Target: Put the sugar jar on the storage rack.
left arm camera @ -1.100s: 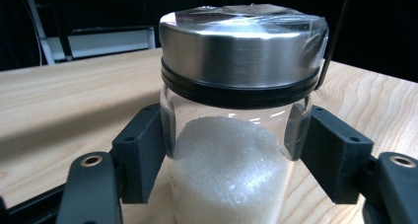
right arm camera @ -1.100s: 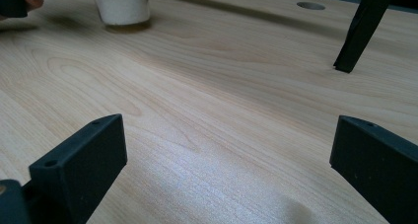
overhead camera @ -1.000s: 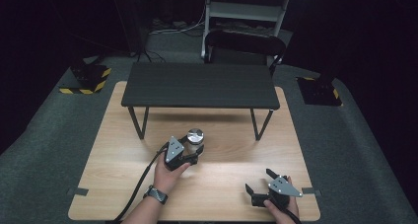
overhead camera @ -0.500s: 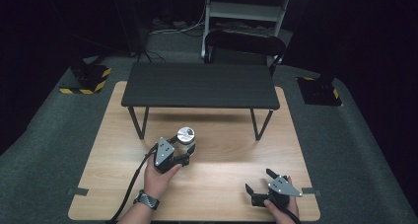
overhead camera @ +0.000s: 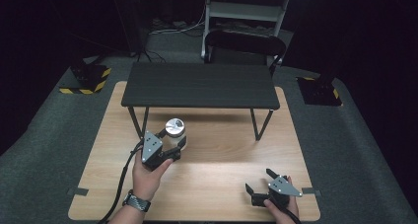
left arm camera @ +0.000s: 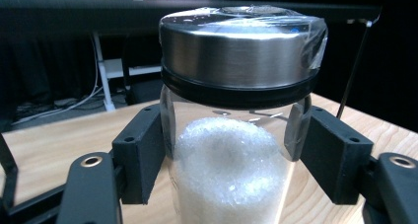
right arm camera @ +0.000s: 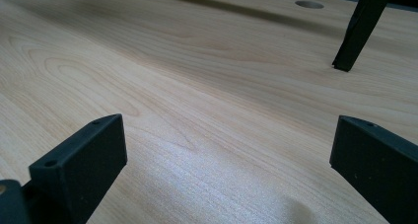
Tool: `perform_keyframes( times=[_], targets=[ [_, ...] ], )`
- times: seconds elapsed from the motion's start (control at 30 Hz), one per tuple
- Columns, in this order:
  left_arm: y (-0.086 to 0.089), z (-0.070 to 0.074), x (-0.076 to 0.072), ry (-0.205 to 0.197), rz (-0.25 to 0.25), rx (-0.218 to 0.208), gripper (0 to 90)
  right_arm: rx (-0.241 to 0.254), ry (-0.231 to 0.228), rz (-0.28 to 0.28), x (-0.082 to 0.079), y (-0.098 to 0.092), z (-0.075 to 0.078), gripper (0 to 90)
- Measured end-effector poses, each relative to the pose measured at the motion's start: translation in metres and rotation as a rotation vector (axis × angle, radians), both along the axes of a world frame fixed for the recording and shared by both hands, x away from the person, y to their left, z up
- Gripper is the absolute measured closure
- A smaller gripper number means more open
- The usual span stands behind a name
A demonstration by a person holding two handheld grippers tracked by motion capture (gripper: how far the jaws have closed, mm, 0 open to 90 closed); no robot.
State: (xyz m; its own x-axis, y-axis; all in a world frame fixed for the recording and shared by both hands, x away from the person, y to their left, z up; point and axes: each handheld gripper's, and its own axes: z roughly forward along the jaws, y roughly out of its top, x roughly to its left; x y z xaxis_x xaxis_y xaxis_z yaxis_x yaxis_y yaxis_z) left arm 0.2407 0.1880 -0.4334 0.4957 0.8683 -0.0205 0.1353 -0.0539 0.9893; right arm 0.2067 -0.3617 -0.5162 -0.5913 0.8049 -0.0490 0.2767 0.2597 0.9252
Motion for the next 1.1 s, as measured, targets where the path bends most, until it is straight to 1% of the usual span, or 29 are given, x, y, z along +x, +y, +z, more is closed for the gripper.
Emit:
perform_keyframes(
  times=[0.1, 0.2, 0.33, 0.37, 0.43, 0.57, 0.67, 0.83, 0.87, 1.0, 1.1],
  targets=[
    [-0.001, 0.013, -0.001, -0.008, -0.003, -0.002, 30.7, 0.001, -0.001, 0.0, 0.0, 0.0, 0.0, 0.6],
    [-0.004, 0.028, -0.002, -0.027, 0.0, 0.008, 30.7, 0.001, -0.002, 0.002, 0.0, 0.0, 0.0, 0.6],
    [-0.007, 0.048, 0.0, -0.039, 0.004, 0.015, 30.7, 0.001, -0.002, 0.003, 0.0, -0.001, 0.0, 0.6],
    [-0.007, 0.052, 0.001, -0.036, 0.002, 0.007, 30.7, 0.001, -0.002, 0.004, 0.0, -0.001, 0.0, 0.6],
    [-0.006, 0.061, 0.006, -0.036, 0.002, -0.002, 30.7, 0.0, -0.002, 0.005, 0.0, -0.001, 0.0, 0.6],
    [-0.006, 0.078, 0.014, -0.052, 0.015, 0.0, 30.7, 0.001, -0.003, 0.006, 0.0, -0.001, 0.0, 0.6],
    [-0.008, 0.091, 0.022, -0.065, 0.025, 0.013, 30.7, 0.002, -0.002, 0.007, 0.0, -0.001, 0.0, 0.6],
    [-0.011, 0.106, 0.034, -0.083, 0.037, 0.026, 30.7, 0.002, -0.003, 0.009, 0.0, -0.002, -0.001, 0.6],
    [-0.012, 0.109, 0.038, -0.086, 0.04, 0.024, 30.7, 0.002, -0.003, 0.008, 0.0, -0.001, -0.001, 0.6],
    [-0.017, 0.117, 0.049, -0.089, 0.049, 0.031, 30.7, 0.002, -0.004, 0.01, 0.0, -0.002, -0.001, 0.6],
    [-0.021, 0.121, 0.059, -0.087, 0.055, 0.039, 30.7, 0.003, -0.004, 0.011, 0.0, -0.002, -0.001, 0.6]
  ],
)
